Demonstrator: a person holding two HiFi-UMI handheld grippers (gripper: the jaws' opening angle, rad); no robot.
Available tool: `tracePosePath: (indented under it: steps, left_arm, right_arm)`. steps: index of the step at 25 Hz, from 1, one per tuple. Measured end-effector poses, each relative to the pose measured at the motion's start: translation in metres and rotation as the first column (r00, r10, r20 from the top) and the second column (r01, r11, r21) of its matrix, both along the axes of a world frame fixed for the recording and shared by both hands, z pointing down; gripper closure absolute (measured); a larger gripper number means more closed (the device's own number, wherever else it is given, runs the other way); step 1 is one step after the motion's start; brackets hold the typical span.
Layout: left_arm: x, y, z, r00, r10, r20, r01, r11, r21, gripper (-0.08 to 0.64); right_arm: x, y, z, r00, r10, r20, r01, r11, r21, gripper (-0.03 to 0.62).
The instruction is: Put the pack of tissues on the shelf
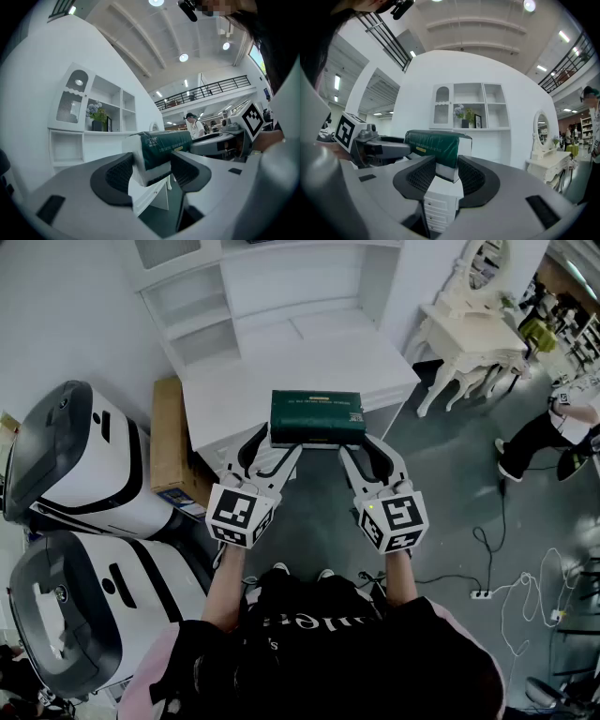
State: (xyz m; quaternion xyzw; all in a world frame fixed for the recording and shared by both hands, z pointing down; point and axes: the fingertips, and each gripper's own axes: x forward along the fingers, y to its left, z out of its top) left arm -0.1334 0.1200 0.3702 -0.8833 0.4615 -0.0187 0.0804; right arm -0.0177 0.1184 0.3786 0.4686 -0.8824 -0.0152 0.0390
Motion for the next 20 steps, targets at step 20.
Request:
tracePosePath:
  steps: [20]
  left_arm:
    - [0.053, 0.011, 0.004, 1.000, 0.000, 0.014, 0.001, 1.000, -0.005, 0.310]
  right_arm:
    - [0.053, 0.010, 0.005, 1.000, -0.007, 0.015, 0.007, 1.000, -0.007, 0.416]
